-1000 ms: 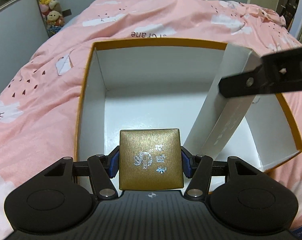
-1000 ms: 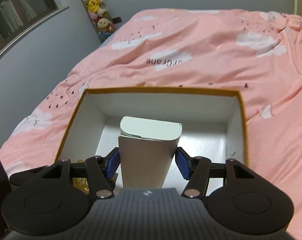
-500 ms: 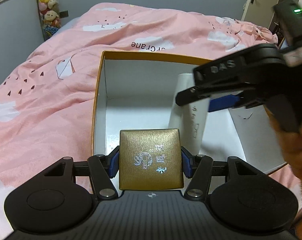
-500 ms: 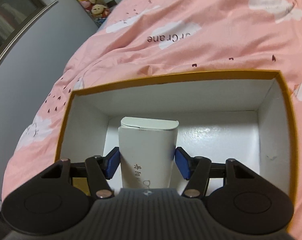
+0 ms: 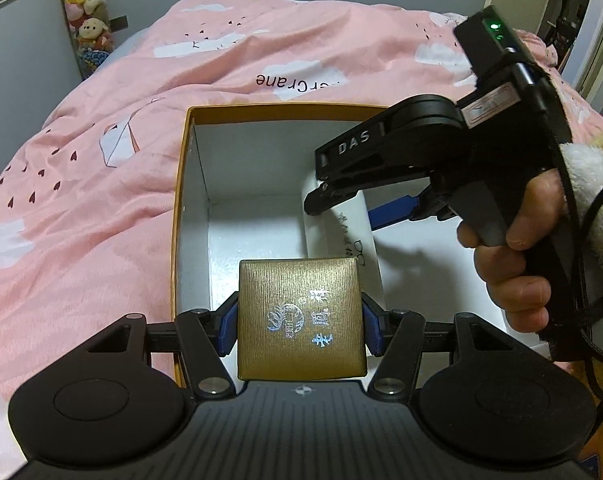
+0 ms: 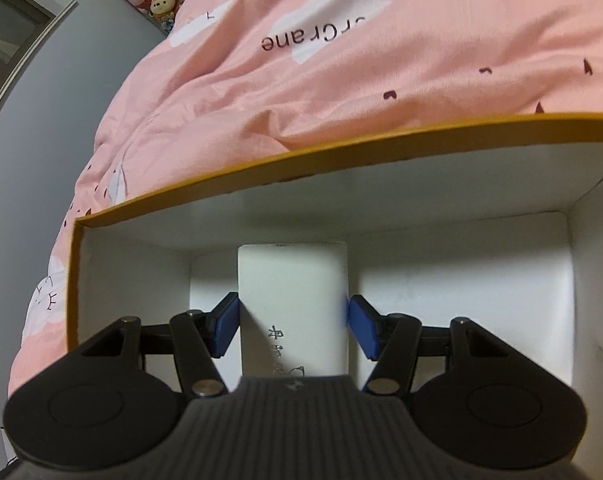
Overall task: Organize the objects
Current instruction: 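Carry the white case into the orange box with the right tool while the left tool carries the gold box, then lower the white case onto the box floor and open the right tool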
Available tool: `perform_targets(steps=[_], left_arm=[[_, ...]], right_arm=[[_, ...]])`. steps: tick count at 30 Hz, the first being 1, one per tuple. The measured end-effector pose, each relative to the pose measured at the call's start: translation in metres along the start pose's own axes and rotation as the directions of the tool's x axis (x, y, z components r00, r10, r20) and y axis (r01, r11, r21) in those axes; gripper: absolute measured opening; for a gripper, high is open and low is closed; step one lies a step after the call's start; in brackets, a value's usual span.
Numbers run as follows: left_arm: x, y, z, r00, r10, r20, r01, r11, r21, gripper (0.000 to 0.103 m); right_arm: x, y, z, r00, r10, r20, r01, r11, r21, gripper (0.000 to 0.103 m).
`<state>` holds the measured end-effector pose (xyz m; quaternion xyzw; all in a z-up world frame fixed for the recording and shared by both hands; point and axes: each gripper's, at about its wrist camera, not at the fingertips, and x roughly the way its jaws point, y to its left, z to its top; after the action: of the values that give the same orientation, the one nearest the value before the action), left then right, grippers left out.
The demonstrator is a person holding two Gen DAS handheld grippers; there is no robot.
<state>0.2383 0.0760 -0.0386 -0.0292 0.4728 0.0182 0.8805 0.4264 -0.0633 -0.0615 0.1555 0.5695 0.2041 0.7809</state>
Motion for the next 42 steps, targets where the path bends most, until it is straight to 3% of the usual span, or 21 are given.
perform_targets(steps=[7, 13, 16, 19, 21, 24, 26, 34, 42], left_arm=[[0.0, -0.002, -0.001, 1.0, 0.015, -0.011, -0.015, 1.0, 0.027, 0.067], [-0.016, 0.0, -0.005, 1.0, 0.013, 0.015, -0.014, 0.998, 0.059, 0.067], [-0.029, 0.004, -0.004, 0.999, 0.017, 0.048, -0.02, 0.998, 0.055, 0.067], [-0.038, 0.01, -0.001, 0.997, 0.024, 0.074, -0.027, 0.999, 0.045, 0.067], [-0.039, 0.013, 0.001, 0.996, 0.028, 0.081, -0.031, 0.999, 0.039, 0.067], [-0.04, 0.017, 0.002, 0.996, 0.018, 0.082, -0.021, 0.999, 0.027, 0.067], [-0.04, 0.018, 0.001, 0.997, 0.011, 0.082, -0.014, 0.999, 0.031, 0.067], [-0.04, 0.024, 0.001, 0.997, -0.017, 0.081, 0.015, 1.0, 0.018, 0.067], [-0.039, 0.028, 0.001, 0.996, -0.029, 0.079, 0.028, 1.0, 0.012, 0.067]], right_arm=[[-0.016, 0.008, -0.008, 1.0, 0.006, -0.013, -0.007, 0.994, -0.108, 0.067], [-0.026, 0.008, -0.033, 0.993, -0.051, -0.106, 0.017, 0.953, -0.303, 0.066], [-0.023, 0.01, -0.045, 0.984, -0.087, -0.156, 0.01, 0.899, -0.438, 0.066], [-0.016, 0.018, -0.059, 0.97, -0.093, -0.226, -0.048, 0.835, -0.549, 0.075], [-0.009, 0.029, -0.071, 0.962, -0.122, -0.245, -0.065, 0.768, -0.638, 0.078], [0.002, 0.042, -0.08, 0.962, -0.177, -0.208, -0.035, 0.675, -0.737, 0.078], [0.008, 0.046, -0.081, 0.963, -0.192, -0.189, -0.026, 0.633, -0.774, 0.078], [0.015, 0.057, -0.09, 0.98, -0.152, -0.131, -0.045, 0.47, -0.882, 0.07], [0.021, 0.067, -0.085, 0.986, -0.096, -0.138, -0.081, 0.448, -0.89, 0.068]])
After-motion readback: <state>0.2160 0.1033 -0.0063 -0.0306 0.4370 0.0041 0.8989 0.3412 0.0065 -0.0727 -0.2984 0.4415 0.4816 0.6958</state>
